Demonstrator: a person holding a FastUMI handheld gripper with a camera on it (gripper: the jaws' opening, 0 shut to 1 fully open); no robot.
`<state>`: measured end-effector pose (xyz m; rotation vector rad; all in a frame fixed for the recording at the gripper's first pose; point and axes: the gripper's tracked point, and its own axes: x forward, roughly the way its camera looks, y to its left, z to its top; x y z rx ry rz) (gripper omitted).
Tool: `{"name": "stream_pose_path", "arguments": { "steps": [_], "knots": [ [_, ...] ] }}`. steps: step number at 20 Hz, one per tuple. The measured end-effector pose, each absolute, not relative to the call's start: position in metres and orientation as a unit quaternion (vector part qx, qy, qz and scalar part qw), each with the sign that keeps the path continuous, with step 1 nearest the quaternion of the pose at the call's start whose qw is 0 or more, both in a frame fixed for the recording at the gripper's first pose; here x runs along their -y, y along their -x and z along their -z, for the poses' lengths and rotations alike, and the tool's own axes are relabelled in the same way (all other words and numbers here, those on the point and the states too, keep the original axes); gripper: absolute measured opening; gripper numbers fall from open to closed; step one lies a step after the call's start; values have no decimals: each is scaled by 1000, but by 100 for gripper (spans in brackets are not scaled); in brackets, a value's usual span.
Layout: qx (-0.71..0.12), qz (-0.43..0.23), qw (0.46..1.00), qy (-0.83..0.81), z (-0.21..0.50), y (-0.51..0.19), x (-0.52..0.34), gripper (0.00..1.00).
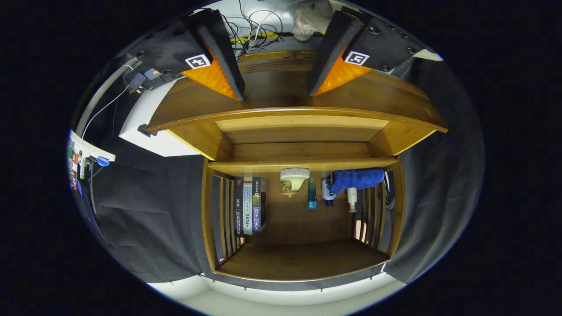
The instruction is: Pull open the drawer, take out the items inside it, and place them on the countertop above the cabinet.
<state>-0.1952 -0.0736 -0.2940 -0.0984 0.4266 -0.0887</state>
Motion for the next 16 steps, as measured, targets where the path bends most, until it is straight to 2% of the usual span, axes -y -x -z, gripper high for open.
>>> {"name": "stream_pose_path", "arguments": {
  "steps": [16],
  "knots": [
    [-206, 50, 976, 48, 293, 127, 79, 95]
  ]
}}
